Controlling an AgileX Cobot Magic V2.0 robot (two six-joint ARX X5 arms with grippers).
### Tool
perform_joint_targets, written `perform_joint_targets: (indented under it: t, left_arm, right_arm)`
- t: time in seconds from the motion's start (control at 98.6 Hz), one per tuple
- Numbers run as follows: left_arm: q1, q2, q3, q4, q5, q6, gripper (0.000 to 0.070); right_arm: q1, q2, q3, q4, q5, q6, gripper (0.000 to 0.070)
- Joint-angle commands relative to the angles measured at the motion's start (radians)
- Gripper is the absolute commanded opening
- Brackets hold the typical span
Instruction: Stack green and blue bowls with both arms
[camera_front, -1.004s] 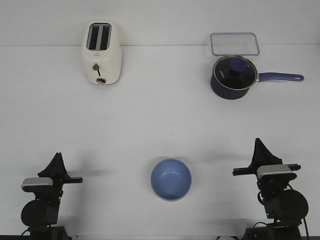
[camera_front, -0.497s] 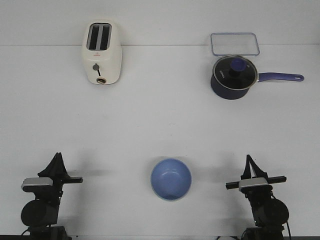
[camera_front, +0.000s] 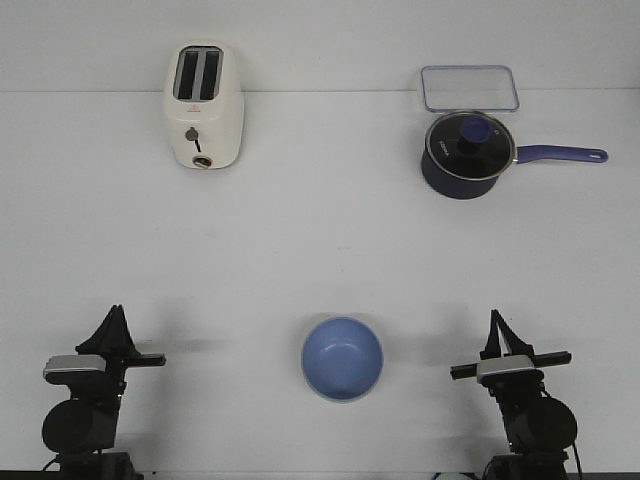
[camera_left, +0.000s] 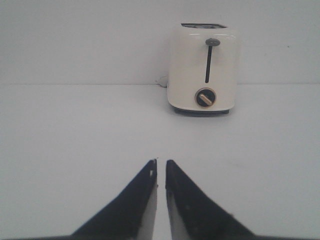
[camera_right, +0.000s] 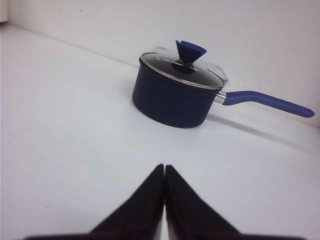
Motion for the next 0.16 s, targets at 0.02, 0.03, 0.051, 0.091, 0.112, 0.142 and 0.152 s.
perform_joint_targets:
  t: [0.02,0.03,0.051,0.091,0.112,0.142,0.152]
  left_arm:
    - [0.002,-0.002,-0.020,0.010,0.002,-0.001,0.0015]
    - [0.002,-0.002,-0.020,0.010,0.002,-0.001,0.0015]
    - [0.002,-0.002,-0.020,0.010,0.002,-0.001,0.0015]
    - [0.002,-0.002,-0.020,0.010,0.002,-0.001,0.0015]
    - [0.002,-0.002,-0.020,0.010,0.002,-0.001,0.0015]
    - [0.002,-0.002,-0.020,0.010,0.002,-0.001,0.0015]
    - [0.002,-0.002,-0.020,0.010,0.002,-0.001,0.0015]
  right_arm:
    - [0.000,0.000,-0.002,0.013,0.000,-0.012,0.0000]
    - [0.000,0.000,-0.002,0.013,0.000,-0.012,0.0000]
    - [0.000,0.000,-0.002,0.013,0.001,-0.012,0.0000]
    - [0.000,0.000,-0.002,0.013,0.000,-0.012,0.0000]
    - [0.000,0.000,-0.002,0.013,0.001,-0.012,0.0000]
    - [0.000,0.000,-0.002,0.013,0.000,-0.012,0.0000]
    - [0.000,0.000,-0.002,0.013,0.000,-0.012,0.0000]
